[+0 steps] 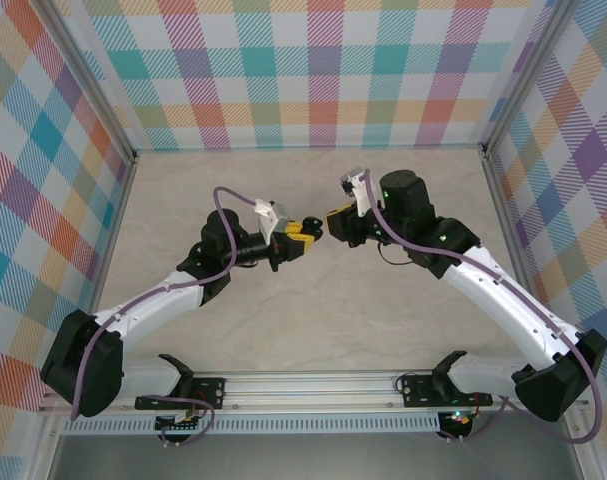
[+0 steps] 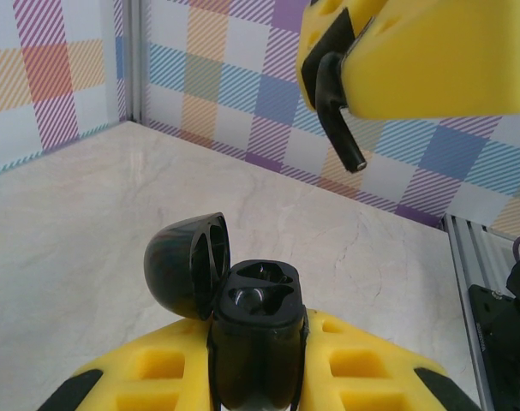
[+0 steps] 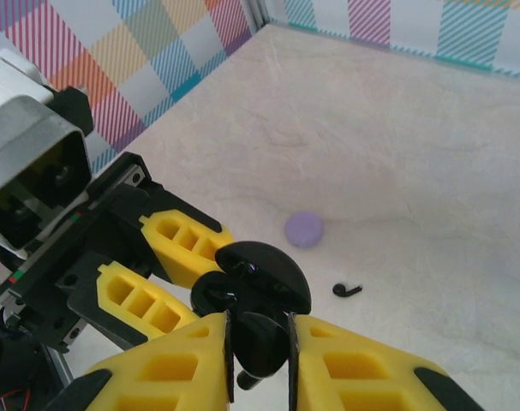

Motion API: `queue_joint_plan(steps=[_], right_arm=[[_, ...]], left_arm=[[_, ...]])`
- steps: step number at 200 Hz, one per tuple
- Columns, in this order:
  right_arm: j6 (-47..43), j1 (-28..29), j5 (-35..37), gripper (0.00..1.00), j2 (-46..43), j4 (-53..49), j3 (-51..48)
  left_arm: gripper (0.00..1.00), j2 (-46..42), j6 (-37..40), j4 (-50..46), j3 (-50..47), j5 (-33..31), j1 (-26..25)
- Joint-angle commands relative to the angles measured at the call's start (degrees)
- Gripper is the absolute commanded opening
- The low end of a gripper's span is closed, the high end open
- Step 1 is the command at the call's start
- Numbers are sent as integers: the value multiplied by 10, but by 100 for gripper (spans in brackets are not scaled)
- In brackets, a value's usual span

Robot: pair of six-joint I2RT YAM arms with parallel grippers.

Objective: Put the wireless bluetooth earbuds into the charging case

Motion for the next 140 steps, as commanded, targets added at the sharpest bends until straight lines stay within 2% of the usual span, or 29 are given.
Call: queue_joint_plan(steps=[1, 48, 140], right_arm=[[-13, 9, 16, 22, -16, 43, 0], [-8, 22, 33, 22, -19, 72, -13], [-4, 43, 59, 22, 6, 82, -10]], left_arm=[[2, -17, 21, 34, -2, -2, -10], [2, -25, 22, 32, 3, -10, -16], [2, -28, -26, 30, 32, -3, -18]])
